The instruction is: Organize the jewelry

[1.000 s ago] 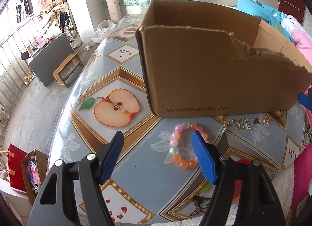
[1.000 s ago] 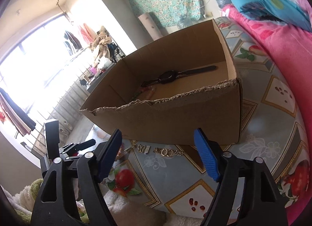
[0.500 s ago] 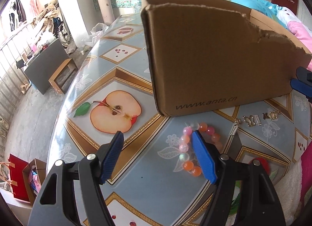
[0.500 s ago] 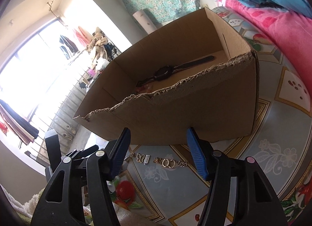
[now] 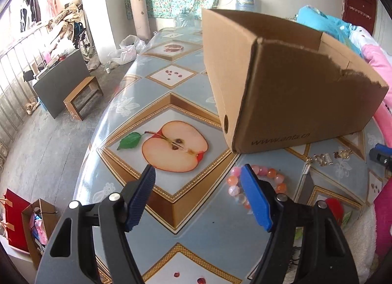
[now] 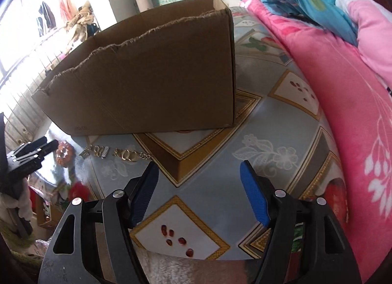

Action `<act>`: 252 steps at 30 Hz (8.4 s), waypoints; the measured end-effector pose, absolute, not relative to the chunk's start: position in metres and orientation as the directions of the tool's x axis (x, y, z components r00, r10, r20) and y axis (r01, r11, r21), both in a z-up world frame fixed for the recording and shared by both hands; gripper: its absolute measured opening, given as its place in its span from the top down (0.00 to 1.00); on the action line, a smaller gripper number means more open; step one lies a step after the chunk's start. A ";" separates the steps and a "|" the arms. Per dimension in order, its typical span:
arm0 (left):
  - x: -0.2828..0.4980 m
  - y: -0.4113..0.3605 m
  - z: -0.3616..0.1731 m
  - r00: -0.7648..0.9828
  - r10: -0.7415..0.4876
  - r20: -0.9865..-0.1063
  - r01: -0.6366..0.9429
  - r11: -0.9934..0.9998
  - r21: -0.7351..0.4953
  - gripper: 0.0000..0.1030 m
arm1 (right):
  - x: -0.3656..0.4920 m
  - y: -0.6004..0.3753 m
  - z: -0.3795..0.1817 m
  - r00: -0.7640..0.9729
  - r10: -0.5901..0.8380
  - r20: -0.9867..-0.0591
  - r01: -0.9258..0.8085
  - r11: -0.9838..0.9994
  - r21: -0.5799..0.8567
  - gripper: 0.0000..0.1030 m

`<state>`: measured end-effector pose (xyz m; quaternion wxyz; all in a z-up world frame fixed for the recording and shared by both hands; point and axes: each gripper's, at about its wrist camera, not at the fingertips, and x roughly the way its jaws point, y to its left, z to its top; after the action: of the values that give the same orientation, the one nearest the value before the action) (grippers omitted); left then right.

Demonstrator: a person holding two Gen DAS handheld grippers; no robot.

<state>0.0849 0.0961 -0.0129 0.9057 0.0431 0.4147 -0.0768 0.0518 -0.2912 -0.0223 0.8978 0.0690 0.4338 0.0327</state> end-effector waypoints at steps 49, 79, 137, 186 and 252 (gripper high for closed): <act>0.078 -0.019 -0.031 0.563 -0.297 -0.771 0.456 0.890 -0.010 0.87 | 0.062 -0.278 -0.025 0.628 0.125 -0.768 -0.066 0.992 0.107 0.31; 0.069 -0.010 -0.019 0.578 -0.296 -0.761 0.489 0.872 0.033 0.98 | 0.051 -0.284 -0.019 0.656 0.156 -0.738 -0.075 0.987 0.143 0.31; 0.068 -0.002 -0.010 0.554 -0.458 -0.696 0.522 0.842 -0.138 0.98 | 0.049 -0.274 -0.006 0.602 0.346 -0.720 -0.204 0.938 0.280 1.00; 0.238 -0.061 0.058 0.432 -0.338 -0.836 0.531 0.844 -0.067 0.82 | 0.194 -0.284 0.089 0.548 0.432 -0.716 -0.327 0.899 0.292 0.96; 0.074 -0.039 -0.034 0.575 -0.343 -0.743 0.560 0.827 0.052 0.77 | 0.034 -0.295 -0.022 0.570 0.422 -0.705 -0.199 0.903 0.380 0.85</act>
<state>0.0745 -0.0393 -0.0341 0.8759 0.1421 0.3822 -0.2578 0.0340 -0.2955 -0.0219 0.8764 0.1299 0.4285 0.1773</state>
